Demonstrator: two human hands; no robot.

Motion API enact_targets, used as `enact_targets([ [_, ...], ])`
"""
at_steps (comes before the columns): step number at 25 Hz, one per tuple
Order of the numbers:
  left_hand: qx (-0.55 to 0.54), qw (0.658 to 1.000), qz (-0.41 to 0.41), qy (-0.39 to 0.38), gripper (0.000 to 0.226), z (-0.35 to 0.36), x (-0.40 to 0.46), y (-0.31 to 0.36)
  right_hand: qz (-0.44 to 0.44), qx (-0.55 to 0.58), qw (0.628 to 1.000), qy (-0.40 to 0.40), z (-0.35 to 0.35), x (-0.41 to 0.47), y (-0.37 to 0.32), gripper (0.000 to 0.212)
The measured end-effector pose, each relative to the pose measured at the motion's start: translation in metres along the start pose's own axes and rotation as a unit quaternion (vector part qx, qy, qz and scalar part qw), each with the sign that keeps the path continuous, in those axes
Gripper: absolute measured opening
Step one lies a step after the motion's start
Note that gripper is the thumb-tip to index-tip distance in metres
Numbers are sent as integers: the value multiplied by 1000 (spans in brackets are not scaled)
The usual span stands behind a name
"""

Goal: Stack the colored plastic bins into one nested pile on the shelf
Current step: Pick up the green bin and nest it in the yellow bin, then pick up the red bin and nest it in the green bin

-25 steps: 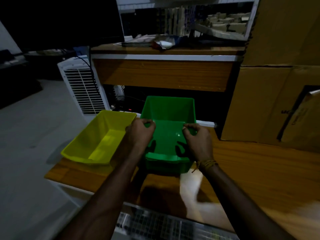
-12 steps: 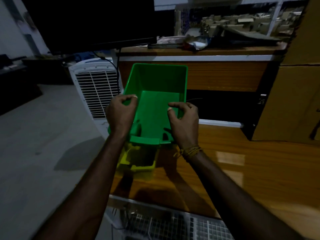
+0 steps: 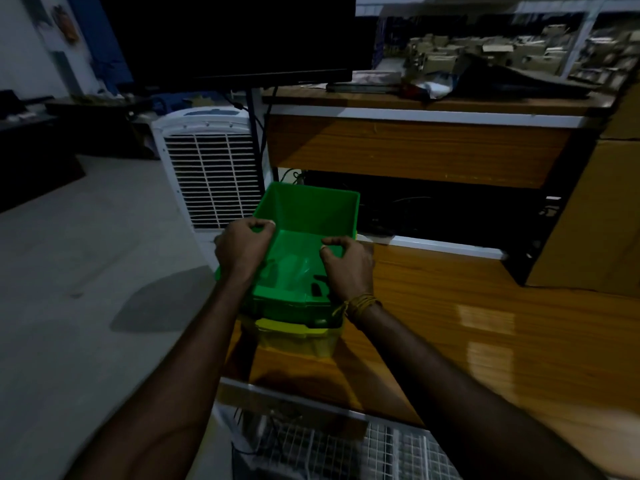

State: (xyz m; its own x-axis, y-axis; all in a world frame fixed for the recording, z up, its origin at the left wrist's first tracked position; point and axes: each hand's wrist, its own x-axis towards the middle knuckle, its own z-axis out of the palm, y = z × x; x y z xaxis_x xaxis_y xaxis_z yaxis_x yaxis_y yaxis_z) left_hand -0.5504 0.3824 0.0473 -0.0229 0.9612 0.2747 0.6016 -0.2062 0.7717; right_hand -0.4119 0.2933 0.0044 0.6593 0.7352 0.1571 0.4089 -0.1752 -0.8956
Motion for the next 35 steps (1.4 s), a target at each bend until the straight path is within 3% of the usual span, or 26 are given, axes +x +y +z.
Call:
enact_targets([
  [6,55,996,-14,-62,29,30,-4,-32,39,-59,996,-49,10,-7,37,16],
  [11,79,992,-3,-102,26,43,-5,-57,38,-90,992,-84,12,-5,53,15],
  [16,155,983,30,-94,28,57,-10,-77,19,-116,987,-108,8,-8,69,25],
  [19,197,976,56,-80,34,74,-24,-53,5,-102,990,-97,-9,-9,77,36],
  [24,136,961,189,-153,41,135,-83,11,-29,-172,985,-14,-68,-11,108,45],
  [35,89,909,301,-276,49,285,-248,151,83,-205,967,129,-282,-8,218,49],
])
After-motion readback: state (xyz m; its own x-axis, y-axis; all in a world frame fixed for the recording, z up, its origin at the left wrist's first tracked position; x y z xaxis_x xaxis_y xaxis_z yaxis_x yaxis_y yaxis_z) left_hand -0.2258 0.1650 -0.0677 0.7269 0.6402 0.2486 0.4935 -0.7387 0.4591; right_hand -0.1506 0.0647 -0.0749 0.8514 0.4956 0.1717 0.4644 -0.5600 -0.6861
